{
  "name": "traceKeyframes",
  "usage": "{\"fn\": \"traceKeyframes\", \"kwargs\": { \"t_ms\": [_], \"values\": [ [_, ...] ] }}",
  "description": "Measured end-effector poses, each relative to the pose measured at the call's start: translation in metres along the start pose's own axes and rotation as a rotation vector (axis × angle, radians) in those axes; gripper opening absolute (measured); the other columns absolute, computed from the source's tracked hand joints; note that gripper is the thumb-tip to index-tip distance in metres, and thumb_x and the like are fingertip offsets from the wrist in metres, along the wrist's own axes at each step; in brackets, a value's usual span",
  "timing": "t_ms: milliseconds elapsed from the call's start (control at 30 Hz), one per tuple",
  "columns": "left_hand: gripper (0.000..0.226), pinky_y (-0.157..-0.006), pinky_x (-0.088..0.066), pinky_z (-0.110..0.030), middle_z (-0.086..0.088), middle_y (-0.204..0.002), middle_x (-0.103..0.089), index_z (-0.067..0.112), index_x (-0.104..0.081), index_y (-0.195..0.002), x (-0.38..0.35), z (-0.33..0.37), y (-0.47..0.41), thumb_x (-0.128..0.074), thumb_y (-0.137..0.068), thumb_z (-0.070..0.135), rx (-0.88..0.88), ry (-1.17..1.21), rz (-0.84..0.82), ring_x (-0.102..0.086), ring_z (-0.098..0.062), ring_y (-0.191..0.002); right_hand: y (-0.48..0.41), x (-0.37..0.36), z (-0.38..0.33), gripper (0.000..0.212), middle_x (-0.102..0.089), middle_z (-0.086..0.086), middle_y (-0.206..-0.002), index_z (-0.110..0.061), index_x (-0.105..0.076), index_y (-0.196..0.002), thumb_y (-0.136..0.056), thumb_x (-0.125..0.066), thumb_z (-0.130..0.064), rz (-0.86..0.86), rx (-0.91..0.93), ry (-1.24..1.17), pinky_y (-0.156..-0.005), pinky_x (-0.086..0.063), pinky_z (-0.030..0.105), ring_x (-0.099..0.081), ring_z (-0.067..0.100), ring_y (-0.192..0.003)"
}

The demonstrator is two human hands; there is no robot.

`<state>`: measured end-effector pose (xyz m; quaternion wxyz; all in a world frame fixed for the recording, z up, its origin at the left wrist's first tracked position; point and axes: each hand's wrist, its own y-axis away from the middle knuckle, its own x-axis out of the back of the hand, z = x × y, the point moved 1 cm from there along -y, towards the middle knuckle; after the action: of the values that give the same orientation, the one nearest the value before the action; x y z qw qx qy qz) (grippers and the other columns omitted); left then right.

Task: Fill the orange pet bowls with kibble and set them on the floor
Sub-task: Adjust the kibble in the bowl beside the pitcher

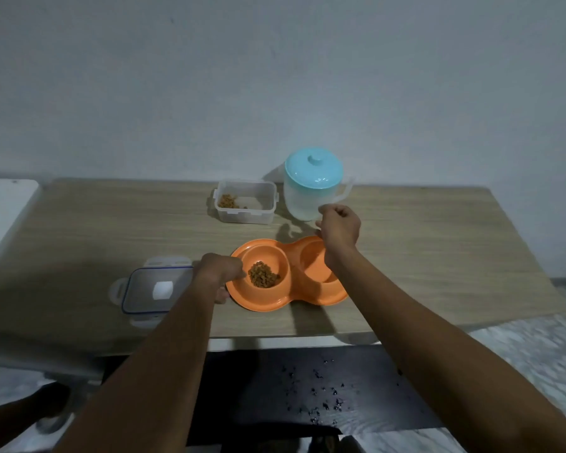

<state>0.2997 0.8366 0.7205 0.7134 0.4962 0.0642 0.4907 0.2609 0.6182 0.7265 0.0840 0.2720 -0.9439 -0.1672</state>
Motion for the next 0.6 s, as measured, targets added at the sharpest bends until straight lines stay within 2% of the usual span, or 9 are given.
{"fn": "traceKeyframes", "kwargs": {
  "t_ms": [33, 100, 167, 233, 267, 367, 467, 600],
  "values": [
    [0.027, -0.062, -0.056, -0.039, -0.02, -0.095, -0.067, -0.002, -0.063, -0.107, -0.001, 0.002, 0.002, -0.07, -0.085, 0.013, 0.005, -0.024, 0.017, -0.069, -0.034, -0.086, 0.0, 0.006, -0.007, 0.002, -0.068, 0.003, -0.092, -0.018, -0.065, -0.087, -0.089, -0.066, -0.019, 0.042, 0.024, 0.001, -0.078, -0.059, 0.041, -0.064, 0.023, -0.086],
    [0.023, -0.074, -0.06, -0.047, -0.023, -0.091, -0.062, -0.003, -0.058, -0.105, -0.011, 0.007, 0.009, -0.065, -0.089, 0.012, 0.007, -0.065, 0.064, -0.069, -0.04, -0.087, -0.008, 0.02, -0.022, 0.015, -0.064, 0.006, -0.11, -0.018, -0.062, -0.101, -0.092, -0.066, -0.028, 0.075, 0.079, 0.042, -0.069, -0.049, 0.028, -0.059, 0.018, -0.084],
    [0.02, -0.074, -0.061, -0.053, -0.026, -0.096, -0.062, -0.003, -0.059, -0.103, -0.018, 0.009, 0.011, -0.062, -0.089, 0.012, -0.001, -0.093, 0.115, -0.069, -0.042, -0.083, -0.023, 0.024, -0.032, 0.039, -0.052, 0.004, -0.132, -0.018, -0.057, -0.123, -0.092, -0.065, -0.04, 0.044, 0.117, 0.106, -0.08, -0.048, 0.029, -0.058, 0.018, -0.098],
    [0.022, -0.067, -0.061, -0.056, -0.027, -0.104, -0.064, -0.004, -0.062, -0.102, -0.024, 0.008, 0.007, -0.06, -0.087, 0.012, 0.006, -0.087, 0.161, -0.069, -0.043, -0.079, -0.041, 0.023, -0.039, 0.061, -0.046, 0.005, -0.145, -0.022, -0.049, -0.139, -0.089, -0.064, -0.054, -0.029, 0.115, 0.148, -0.101, -0.049, 0.041, -0.055, 0.025, -0.12],
    [0.023, -0.065, -0.06, -0.057, -0.028, -0.105, -0.064, -0.005, -0.064, -0.102, -0.025, 0.006, 0.005, -0.061, -0.086, 0.012, 0.014, -0.076, 0.173, -0.069, -0.043, -0.078, -0.048, 0.022, -0.042, 0.069, -0.046, 0.006, -0.149, -0.024, -0.045, -0.143, -0.087, -0.063, -0.06, -0.063, 0.101, 0.161, -0.107, -0.047, 0.046, -0.053, 0.028, -0.127],
    [0.019, -0.07, -0.06, -0.058, -0.028, -0.099, -0.066, -0.005, -0.062, -0.097, -0.027, 0.003, 0.006, -0.063, -0.086, 0.011, 0.022, -0.036, 0.206, -0.07, -0.044, -0.081, -0.059, 0.017, -0.046, 0.081, -0.049, 0.008, -0.148, -0.026, -0.04, -0.146, -0.081, -0.062, -0.068, -0.145, 0.077, 0.181, -0.109, -0.046, 0.049, -0.052, 0.03, -0.129],
    [0.019, -0.075, -0.059, -0.058, -0.028, -0.1, -0.064, -0.003, -0.058, -0.098, -0.031, 0.002, 0.006, -0.063, -0.09, 0.013, 0.018, 0.006, 0.228, -0.069, -0.045, -0.086, -0.066, 0.016, -0.045, 0.081, -0.052, 0.004, -0.145, -0.025, -0.041, -0.145, -0.08, -0.063, -0.068, -0.18, 0.089, 0.188, -0.106, -0.048, 0.046, -0.054, 0.027, -0.126],
    [0.021, -0.077, -0.059, -0.054, -0.028, -0.103, -0.062, -0.004, -0.056, -0.1, -0.039, 0.003, 0.005, -0.059, -0.093, 0.015, 0.0, 0.006, 0.246, -0.065, -0.043, -0.083, -0.08, 0.021, -0.044, 0.067, -0.061, 0.004, -0.123, -0.018, -0.052, -0.126, -0.079, -0.07, -0.062, -0.192, 0.121, 0.164, -0.087, -0.05, 0.036, -0.06, 0.022, -0.106]
  ]
}}
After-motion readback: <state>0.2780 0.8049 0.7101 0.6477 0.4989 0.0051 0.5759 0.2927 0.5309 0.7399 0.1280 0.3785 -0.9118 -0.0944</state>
